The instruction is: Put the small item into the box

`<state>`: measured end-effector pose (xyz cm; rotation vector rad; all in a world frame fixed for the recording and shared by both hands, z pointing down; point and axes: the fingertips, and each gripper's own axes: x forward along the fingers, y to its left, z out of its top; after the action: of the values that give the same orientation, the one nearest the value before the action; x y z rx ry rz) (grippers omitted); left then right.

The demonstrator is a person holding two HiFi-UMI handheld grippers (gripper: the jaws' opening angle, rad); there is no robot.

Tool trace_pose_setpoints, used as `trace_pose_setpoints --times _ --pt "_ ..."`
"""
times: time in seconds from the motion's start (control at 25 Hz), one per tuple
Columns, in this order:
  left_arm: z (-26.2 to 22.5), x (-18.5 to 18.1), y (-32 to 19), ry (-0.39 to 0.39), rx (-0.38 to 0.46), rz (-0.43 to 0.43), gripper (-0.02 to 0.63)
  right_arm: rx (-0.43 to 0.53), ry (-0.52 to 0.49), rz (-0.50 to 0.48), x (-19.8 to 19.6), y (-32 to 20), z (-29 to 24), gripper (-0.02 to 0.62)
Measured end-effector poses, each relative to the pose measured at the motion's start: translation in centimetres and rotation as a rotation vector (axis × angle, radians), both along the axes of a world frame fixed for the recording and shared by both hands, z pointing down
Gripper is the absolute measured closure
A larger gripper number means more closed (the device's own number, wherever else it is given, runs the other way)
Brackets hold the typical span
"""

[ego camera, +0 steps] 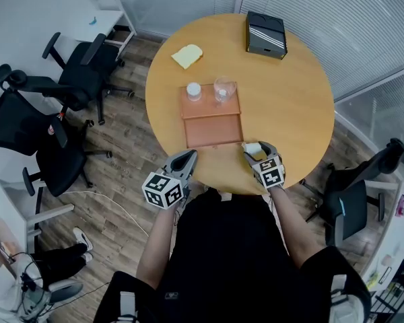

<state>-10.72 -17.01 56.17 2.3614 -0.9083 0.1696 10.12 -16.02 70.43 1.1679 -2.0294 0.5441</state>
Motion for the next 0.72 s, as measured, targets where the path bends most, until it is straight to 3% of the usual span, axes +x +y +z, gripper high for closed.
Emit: trace_pose_setpoints --times 0.72 --pt "0.0 -0.2 0.8 -0.002 -0.004 -0.011 0.600 0.067 -0.013 -0.111 -4.7 -3.4 -2.3 0.318"
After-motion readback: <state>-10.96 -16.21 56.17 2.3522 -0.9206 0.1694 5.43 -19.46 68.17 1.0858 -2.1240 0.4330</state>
